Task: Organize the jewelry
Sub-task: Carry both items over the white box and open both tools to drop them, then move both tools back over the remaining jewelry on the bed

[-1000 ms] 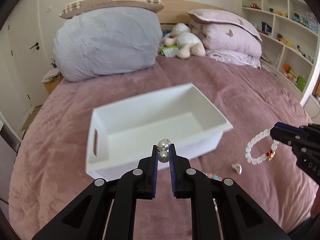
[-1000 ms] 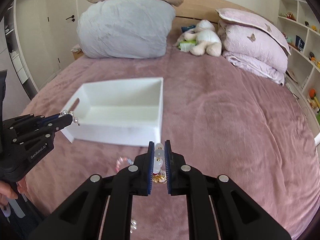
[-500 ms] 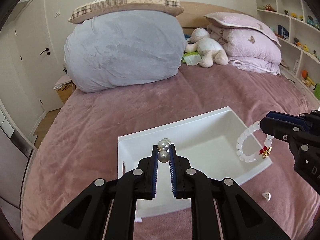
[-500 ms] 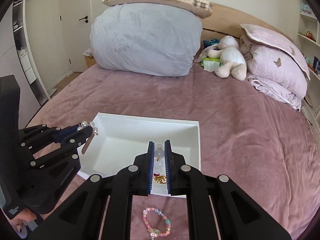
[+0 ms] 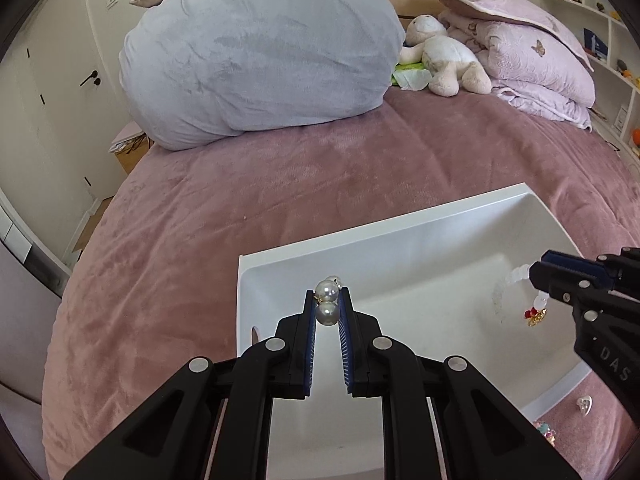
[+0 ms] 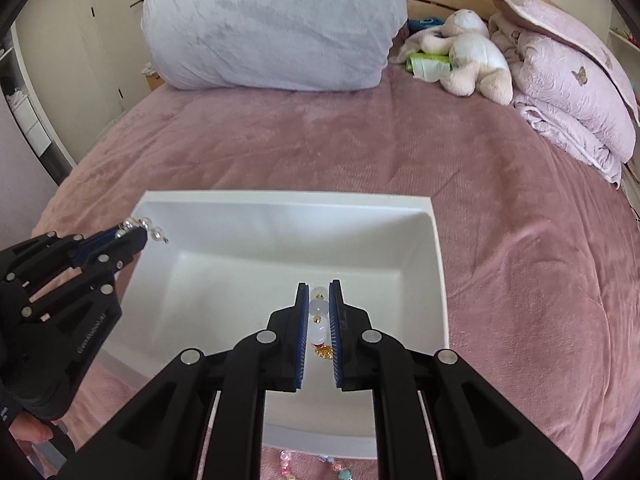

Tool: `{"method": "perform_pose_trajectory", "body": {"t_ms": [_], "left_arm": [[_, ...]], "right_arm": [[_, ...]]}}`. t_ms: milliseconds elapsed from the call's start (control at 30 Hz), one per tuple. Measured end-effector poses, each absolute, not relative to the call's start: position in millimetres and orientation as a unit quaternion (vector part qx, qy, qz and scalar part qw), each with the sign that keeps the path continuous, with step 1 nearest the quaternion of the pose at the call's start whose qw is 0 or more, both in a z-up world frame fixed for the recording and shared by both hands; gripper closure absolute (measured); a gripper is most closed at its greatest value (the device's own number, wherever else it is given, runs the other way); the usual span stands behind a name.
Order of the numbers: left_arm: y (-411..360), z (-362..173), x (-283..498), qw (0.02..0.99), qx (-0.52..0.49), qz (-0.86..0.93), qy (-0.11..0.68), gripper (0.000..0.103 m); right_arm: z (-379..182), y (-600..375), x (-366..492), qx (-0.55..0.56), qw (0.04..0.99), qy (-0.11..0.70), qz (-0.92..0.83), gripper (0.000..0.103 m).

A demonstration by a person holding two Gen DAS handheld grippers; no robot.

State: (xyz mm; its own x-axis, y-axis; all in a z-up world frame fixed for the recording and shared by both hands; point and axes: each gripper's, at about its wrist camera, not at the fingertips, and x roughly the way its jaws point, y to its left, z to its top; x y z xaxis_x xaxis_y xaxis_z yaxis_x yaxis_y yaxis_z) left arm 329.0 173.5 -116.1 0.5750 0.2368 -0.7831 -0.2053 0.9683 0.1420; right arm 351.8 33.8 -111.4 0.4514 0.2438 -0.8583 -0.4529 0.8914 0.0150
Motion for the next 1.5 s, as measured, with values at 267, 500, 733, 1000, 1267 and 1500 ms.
{"method": "perform_pose_trajectory", "body": {"t_ms": [267,500,733,1000,1267,1500], "left_arm": [[170,-130,331,0.884,0.024,0.137,0.446,0.062],[162,-122,326,0.888,0.021,0.132,0.441,0.058],[141,-86,306,0.904,0.056,0.105,0.41,0.052],[121,-58,249,0.916,0.05,0.062,0.393,0.02],[73,-77,200,0.904,0.082,0.019,0.419,0.01],[42,-110,176,0.879,0.145,-0.048,0.452,0.01]], "right_arm": [[-123,37,349,-0.136,0.843,0.479,0.201,0.086],[-96,27,334,-0.147,0.86,0.444,0.204,0.057],[-50,-3,308,-0.138,0.882,0.402,0.205,0.04],[-31,-57,250,-0.123,0.891,0.389,0.197,0.025],[-55,-100,199,-0.106,0.881,0.428,0.174,0.025],[-85,-113,160,-0.113,0.866,0.451,0.183,0.025]]}}
